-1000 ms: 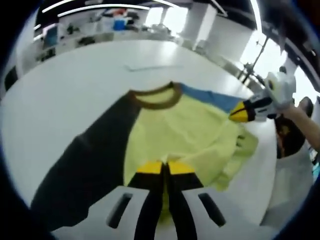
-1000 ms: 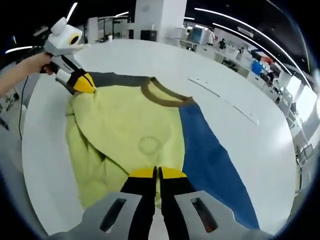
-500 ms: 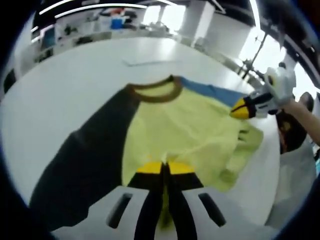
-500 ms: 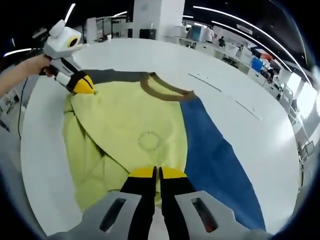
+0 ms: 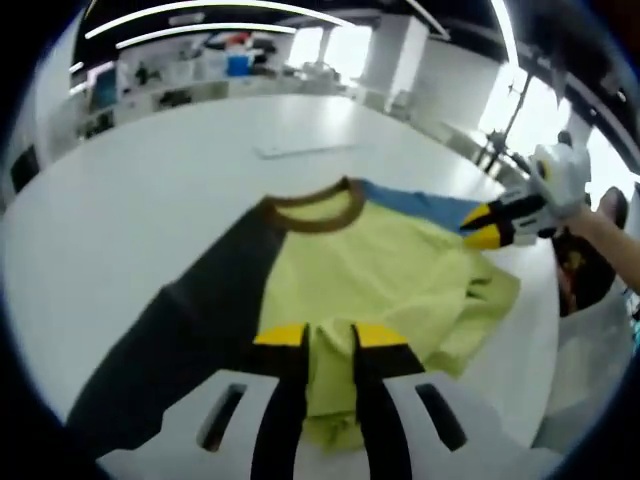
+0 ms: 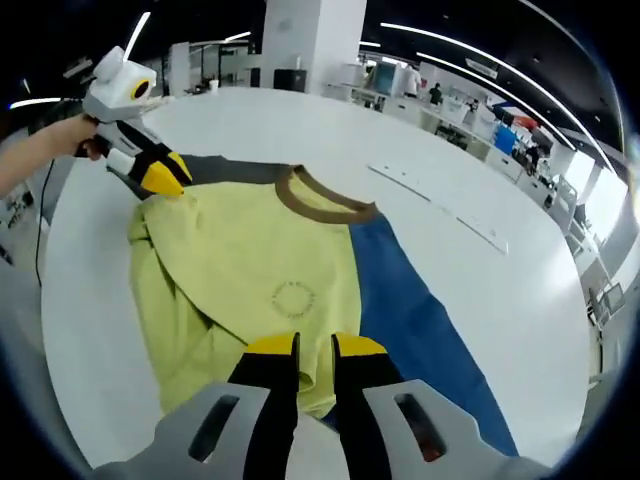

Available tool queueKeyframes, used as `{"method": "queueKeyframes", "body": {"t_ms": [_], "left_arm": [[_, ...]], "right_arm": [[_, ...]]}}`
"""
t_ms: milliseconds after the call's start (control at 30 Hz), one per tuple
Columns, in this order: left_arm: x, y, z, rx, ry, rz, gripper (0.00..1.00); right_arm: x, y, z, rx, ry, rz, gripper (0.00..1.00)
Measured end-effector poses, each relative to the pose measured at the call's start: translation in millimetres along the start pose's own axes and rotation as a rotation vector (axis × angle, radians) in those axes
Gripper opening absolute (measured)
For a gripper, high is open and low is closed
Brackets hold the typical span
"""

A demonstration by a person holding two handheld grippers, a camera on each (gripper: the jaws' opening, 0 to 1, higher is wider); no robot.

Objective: Fold the garment on the visible template until the final outline fits inside the template.

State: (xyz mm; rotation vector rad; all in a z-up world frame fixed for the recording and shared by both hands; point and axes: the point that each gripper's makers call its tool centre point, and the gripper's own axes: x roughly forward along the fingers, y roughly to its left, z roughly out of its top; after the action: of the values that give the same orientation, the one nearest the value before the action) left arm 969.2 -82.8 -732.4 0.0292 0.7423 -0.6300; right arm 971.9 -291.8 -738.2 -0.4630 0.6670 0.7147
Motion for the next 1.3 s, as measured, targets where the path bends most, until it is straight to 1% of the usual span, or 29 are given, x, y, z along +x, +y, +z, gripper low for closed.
{"method": "queueKeyframes", "body": {"t_ms": [133,233,333,533,667,833,900,1100,1200,1300], "left_arm": [[-10.3,2.9,-4.7,0.001,0.002,0.012,0.13],[-19.1,4.1,-12.4,0.002,0.004,0.025,0.13],[-26.0,2.9,-19.4,-0.007,0.01,0.029,0.12],[-41.1,-2.8,-34.2,-0.023,0.012,0.041,0.1],[-41.7,-8.4,-44.0,-0.007,0.037,0.038,0.08],[-35.5,-14.0,-49.9,-0.037,0.039,0.017,0.06],[-32.4,-12.6,-52.0,-0.052,0.044,0.02,0.06],[-29.5,-7.7,-52.5,-0.056,0.04,0.035,0.06],[-26.9,-8.6,-51.8,-0.05,0.037,0.034,0.06],[-24.0,-9.8,-52.2,-0.052,0.043,0.03,0.07]], "right_arm": [[-12.9,3.3,4.0,-0.024,-0.017,-0.012,0.11],[-18.5,6.7,0.7,-0.06,-0.006,-0.019,0.1],[-23.9,15.7,-0.1,-0.061,-0.011,-0.006,0.1],[-30.8,23.8,-2.3,-0.059,-0.017,0.002,0.09],[-33.5,25.8,-4.0,-0.062,-0.017,-0.004,0.08],[-35.9,29.0,-5.9,-0.053,-0.017,0.001,0.08],[-38.0,28.6,-5.3,-0.051,-0.022,-0.001,0.08],[-39.6,26.1,-7.0,-0.047,-0.02,-0.006,0.07],[-34.4,31.4,-12.8,-0.059,0.001,0.008,0.07],[-32.7,40.4,-12.4,-0.049,-0.004,0.037,0.1]]}}
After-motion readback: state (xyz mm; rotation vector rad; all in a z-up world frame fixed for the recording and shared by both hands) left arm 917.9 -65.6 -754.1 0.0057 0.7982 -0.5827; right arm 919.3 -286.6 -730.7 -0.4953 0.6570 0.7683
